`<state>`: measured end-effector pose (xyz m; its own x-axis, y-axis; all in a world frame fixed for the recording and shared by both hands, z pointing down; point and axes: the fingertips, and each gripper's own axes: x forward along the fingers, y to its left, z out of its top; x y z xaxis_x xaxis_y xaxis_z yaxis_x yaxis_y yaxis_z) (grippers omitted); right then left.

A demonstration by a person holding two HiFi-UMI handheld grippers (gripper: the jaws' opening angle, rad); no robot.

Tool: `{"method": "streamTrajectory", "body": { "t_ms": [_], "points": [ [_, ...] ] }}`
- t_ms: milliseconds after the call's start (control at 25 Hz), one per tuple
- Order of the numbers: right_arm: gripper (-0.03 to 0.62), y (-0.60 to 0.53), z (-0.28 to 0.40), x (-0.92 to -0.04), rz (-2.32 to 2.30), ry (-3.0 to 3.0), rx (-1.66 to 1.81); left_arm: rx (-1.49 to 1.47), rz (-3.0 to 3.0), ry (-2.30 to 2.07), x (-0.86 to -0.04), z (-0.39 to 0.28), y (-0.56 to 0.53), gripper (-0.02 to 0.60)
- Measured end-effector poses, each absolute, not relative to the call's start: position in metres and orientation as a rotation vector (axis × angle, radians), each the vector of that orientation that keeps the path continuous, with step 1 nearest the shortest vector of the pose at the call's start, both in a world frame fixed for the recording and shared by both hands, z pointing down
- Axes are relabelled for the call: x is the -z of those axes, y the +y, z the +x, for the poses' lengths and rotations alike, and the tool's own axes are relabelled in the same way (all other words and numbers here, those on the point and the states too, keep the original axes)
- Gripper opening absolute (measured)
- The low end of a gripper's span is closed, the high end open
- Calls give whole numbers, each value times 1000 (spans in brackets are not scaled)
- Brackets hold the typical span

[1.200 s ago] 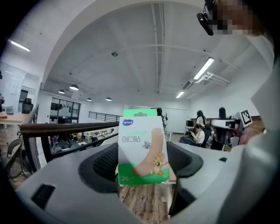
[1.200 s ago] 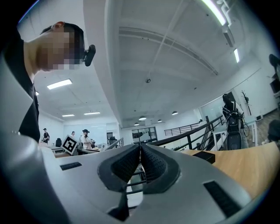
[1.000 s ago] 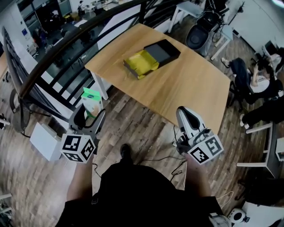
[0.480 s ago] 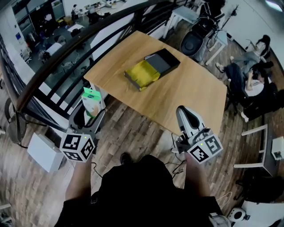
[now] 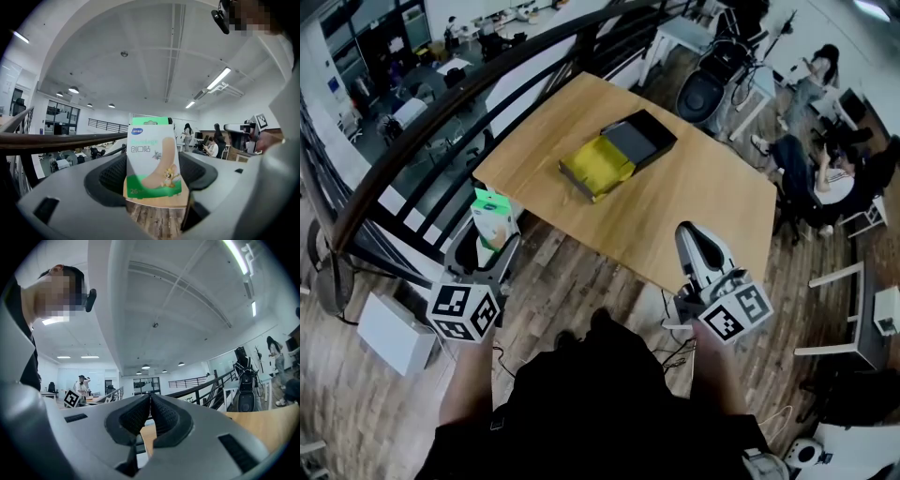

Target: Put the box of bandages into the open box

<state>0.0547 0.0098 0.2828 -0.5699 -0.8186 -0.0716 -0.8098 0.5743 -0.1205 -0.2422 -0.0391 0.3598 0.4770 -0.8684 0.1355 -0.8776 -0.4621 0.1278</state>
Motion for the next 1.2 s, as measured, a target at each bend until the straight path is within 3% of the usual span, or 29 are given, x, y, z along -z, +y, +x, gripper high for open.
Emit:
{"method": "streamTrajectory", "body": {
  "t_ms": [1200],
  "points": [
    [38,-210,146,-324,-1226,2692,285,-228,2461,-1561,-380,-133,-232,350]
  ]
}}
